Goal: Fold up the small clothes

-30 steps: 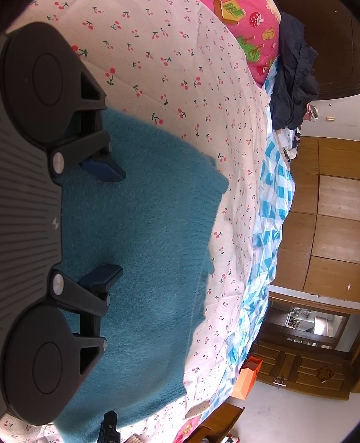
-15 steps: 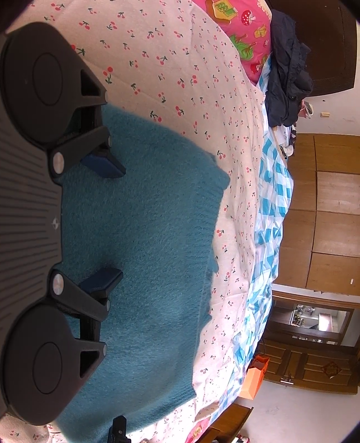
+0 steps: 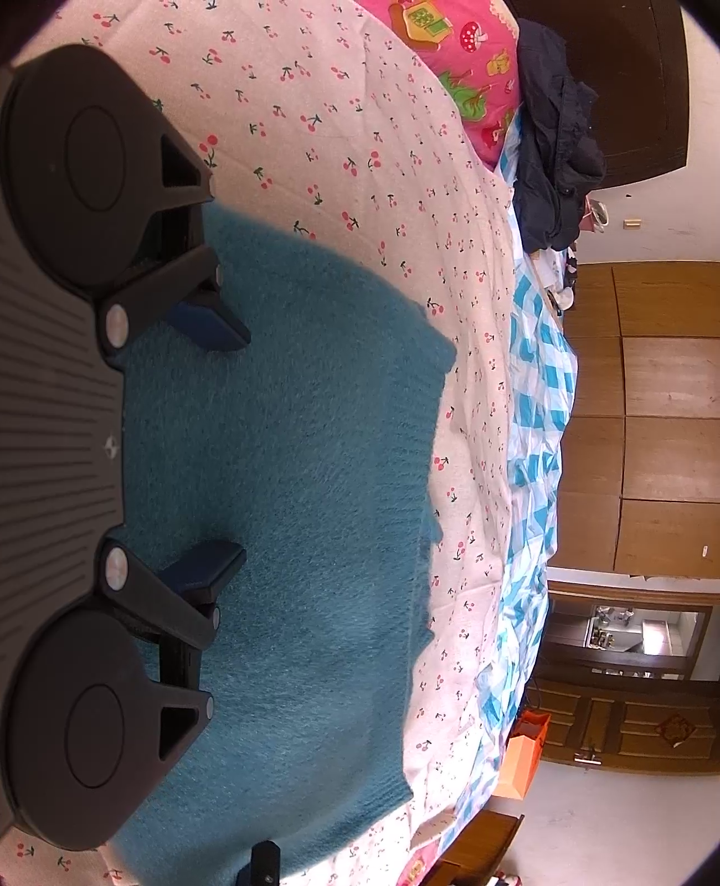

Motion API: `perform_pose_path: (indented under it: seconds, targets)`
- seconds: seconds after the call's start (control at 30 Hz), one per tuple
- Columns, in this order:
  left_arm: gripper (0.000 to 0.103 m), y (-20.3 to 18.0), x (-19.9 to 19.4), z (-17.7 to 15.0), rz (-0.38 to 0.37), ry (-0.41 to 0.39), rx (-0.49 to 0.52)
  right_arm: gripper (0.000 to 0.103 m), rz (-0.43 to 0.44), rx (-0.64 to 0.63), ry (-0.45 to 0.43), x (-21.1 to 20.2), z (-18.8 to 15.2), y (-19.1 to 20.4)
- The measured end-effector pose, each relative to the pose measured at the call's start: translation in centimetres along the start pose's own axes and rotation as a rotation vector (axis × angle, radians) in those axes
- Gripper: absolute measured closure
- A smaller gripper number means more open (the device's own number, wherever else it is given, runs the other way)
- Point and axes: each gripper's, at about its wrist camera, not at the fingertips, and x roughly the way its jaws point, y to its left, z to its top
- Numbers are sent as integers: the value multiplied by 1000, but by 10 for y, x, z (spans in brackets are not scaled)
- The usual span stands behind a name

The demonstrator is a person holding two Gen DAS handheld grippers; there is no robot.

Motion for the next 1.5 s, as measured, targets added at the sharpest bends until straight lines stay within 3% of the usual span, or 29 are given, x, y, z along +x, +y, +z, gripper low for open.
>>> perform_pose_path:
  seconds: [0.3,0.43,0.53,0.73,0.87,1.23,1.5]
  targets:
    - [23,-7,-8,0,44,2,4,61,52,-62,-75,-15,-14,-1]
    - [23,-21,-29,-2,68,-27,71,59,121,-27,-144,-31,-16,-15]
    - [23,-41,-45,-6,43,-44,130,55,138,18,-165,-37,-10,-33]
    - [23,-101,-57,-14,-74,-17,213,53,195,222,-117,-29,-3,-79]
    - [23,-136,-55,-23,-124,7,279,53,213,255,-80,-21,-4,-87]
    - [23,-190,-61,-46,-159,-7,482,53,277,328,-35,-14,-5,-99]
    - [23,-238,-49,-67,-147,-83,668,53,317,384,-15,-9,-3,-110]
